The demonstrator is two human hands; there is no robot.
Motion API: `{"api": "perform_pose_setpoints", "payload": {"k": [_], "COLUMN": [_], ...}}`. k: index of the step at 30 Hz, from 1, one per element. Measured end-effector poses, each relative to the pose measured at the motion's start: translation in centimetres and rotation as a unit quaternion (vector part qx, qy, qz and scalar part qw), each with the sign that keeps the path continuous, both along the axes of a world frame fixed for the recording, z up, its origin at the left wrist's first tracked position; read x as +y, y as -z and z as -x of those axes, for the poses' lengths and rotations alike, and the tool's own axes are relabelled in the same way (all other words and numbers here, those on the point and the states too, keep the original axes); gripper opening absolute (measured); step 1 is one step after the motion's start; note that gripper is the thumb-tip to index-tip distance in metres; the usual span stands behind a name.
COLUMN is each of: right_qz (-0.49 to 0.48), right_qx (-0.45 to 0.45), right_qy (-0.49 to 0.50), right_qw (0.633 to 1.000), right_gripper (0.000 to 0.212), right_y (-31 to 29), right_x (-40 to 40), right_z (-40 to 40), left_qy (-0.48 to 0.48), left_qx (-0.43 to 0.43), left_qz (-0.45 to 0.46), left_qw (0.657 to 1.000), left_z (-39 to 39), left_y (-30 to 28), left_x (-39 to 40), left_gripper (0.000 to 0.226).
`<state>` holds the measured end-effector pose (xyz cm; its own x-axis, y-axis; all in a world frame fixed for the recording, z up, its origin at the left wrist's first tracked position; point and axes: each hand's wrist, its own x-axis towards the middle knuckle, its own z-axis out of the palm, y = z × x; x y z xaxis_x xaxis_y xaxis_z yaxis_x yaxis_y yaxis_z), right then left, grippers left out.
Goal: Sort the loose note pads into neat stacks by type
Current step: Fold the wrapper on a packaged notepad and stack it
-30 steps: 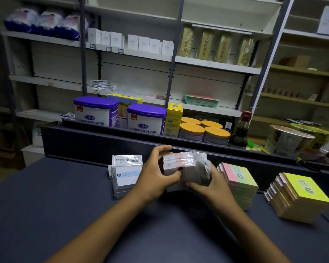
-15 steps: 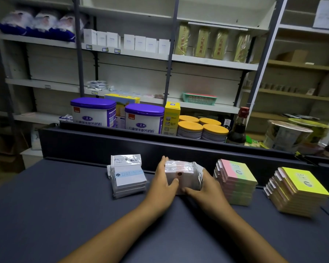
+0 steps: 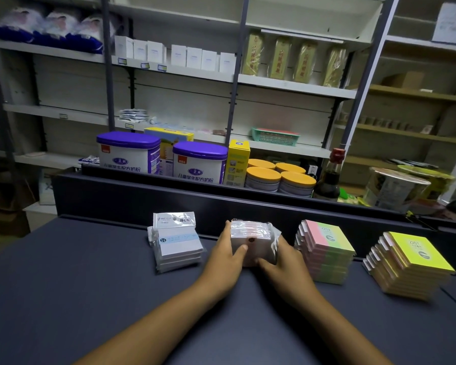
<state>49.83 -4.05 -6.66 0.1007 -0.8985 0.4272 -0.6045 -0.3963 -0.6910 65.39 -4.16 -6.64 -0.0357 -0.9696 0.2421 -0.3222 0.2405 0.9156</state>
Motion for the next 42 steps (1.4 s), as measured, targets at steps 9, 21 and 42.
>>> {"api": "perform_pose_setpoints", "payload": {"k": [9, 21, 42], "right_qz": [0.011, 0.039, -0.087], "right_qx": [0.002, -0.012, -0.432], "right_qy": [0.001, 0.011, -0.081], "right_qw": [1.0, 0.999, 0.894], "right_gripper": [0.069, 0.068, 0.047], "right_y": [-0.1, -0.3, -2.9], "right_x": [0.1, 0.2, -0.1], "right_z": [-0.1, -0.1, -0.2], "left_qy": [0.009, 0.006, 0.043], "left_qx": [-0.023, -0.042, 0.264], "left_qz": [-0.004, 0.01, -0.034], "left_qw": [1.0, 0.999, 0.963], "left_z": [0.1, 0.1, -0.8], "left_y": [0.2, 0.4, -2.0], "left_x": [-0.3, -0.9, 0.0], "left_gripper": [0.07, 0.07, 0.041]}}
